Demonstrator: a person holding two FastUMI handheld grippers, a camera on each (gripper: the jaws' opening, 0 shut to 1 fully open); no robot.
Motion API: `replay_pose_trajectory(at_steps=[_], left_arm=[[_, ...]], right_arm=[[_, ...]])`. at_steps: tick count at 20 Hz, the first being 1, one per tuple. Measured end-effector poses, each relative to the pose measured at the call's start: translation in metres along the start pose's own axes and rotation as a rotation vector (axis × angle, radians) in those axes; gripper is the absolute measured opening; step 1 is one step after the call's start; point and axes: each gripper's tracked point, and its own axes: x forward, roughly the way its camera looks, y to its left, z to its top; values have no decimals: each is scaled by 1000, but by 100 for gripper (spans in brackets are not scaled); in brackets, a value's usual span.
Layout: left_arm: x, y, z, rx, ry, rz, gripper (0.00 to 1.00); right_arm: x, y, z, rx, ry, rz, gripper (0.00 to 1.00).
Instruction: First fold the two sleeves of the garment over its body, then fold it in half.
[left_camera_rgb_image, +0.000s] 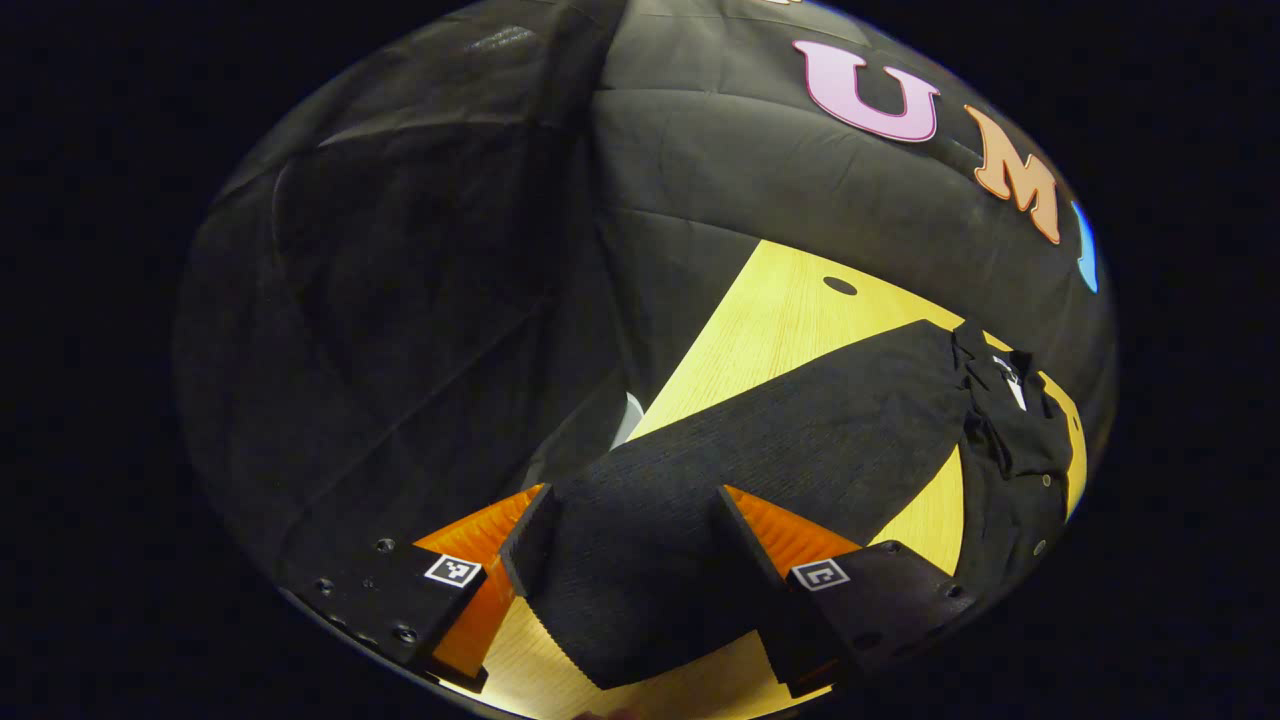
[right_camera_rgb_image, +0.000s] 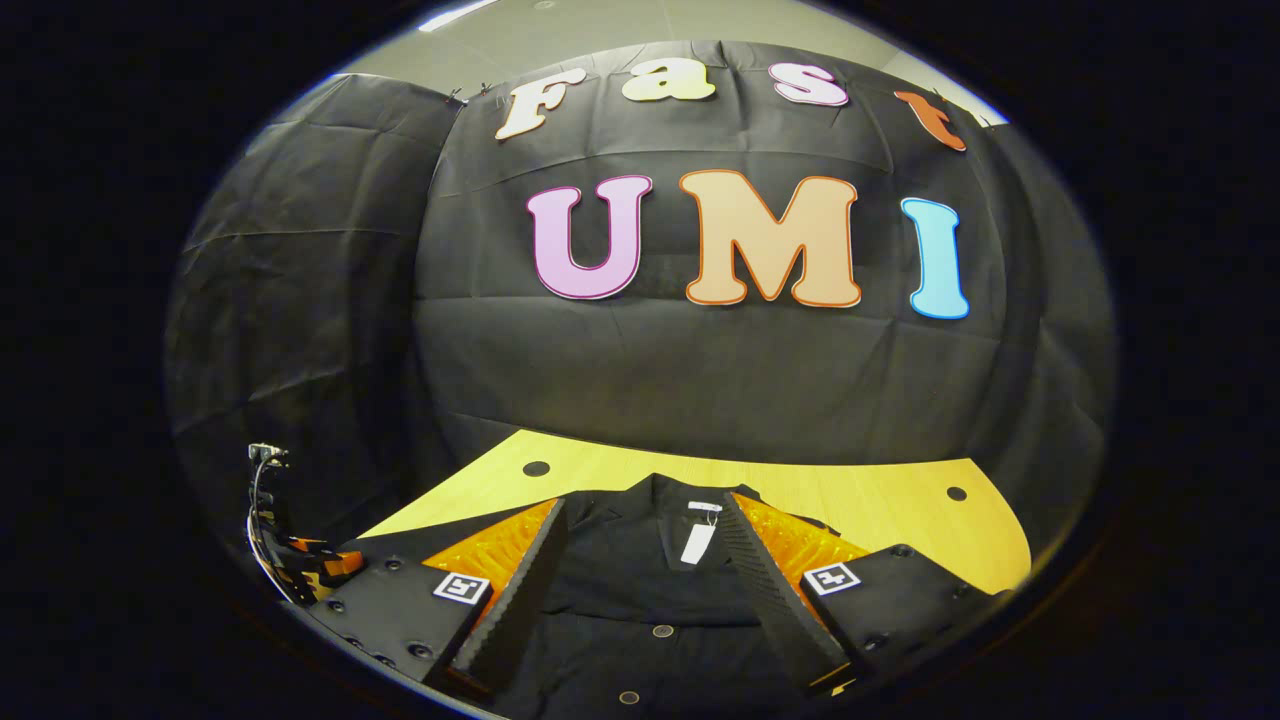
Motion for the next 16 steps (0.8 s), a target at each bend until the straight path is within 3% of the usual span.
replay_pose_trajectory(at_steps=[2,3,5,8,9,11,13,16], left_arm=[[3,2,2,3,-6,6,95],[2,0,0,11,-5,20,90],[4,0,1,34,-9,54,58],[0,5,1,67,0,71,8],[0,7,-1,81,5,82,0],[-4,-8,3,81,6,29,0],[-19,-38,16,18,-1,-73,0],[-41,-59,57,6,-107,-135,0]], right_arm=[[-2,0,-2,-4,1,2,98],[-3,-1,-1,-9,1,1,93],[-6,-5,-2,-19,3,-1,98],[-10,-10,-4,-36,8,-6,98],[-12,-13,-4,-40,9,-6,97],[-15,-17,-3,-42,5,-8,94],[-18,-23,0,-41,-5,-9,97],[-24,-32,3,-45,-22,-9,94]])
